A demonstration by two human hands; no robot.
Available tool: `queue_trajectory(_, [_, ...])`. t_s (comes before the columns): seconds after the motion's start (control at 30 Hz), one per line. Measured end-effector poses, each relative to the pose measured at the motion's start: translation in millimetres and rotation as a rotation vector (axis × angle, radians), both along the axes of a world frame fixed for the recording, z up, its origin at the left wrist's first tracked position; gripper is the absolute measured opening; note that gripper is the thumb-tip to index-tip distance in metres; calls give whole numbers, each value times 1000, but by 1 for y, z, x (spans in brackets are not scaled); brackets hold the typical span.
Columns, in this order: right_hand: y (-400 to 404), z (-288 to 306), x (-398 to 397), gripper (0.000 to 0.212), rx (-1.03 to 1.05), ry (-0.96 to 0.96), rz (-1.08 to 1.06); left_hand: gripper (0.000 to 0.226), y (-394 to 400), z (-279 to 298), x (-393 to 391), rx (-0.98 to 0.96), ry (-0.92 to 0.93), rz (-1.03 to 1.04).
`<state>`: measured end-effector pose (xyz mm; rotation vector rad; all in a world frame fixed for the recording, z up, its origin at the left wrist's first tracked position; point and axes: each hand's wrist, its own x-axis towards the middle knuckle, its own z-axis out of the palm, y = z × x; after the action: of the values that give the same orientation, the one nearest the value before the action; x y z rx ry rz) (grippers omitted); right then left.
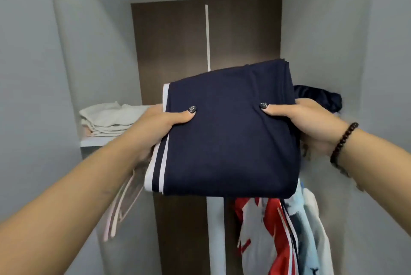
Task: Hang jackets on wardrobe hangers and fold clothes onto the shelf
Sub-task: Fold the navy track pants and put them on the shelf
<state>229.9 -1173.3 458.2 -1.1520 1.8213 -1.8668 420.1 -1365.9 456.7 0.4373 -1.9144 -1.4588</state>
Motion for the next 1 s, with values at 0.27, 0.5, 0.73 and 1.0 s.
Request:
queue_trajectory(0.27, [-105,146,-105,52,-23,141,-73,49,-87,142,-96,-87,55,174])
queue_trajectory(0.5, [-106,198,-202,19,358,372,-241,18,-100,155,-219,-239,-109,21])
queue_trajectory(0.73, [-96,165,-284,45,986,708,-613,38,-56,108,-334,-184,-328,-131])
queue_trajectory(1.0, [-105,109,-318,39,980,857,-686,27,-44,86,-361,-306,-506,16])
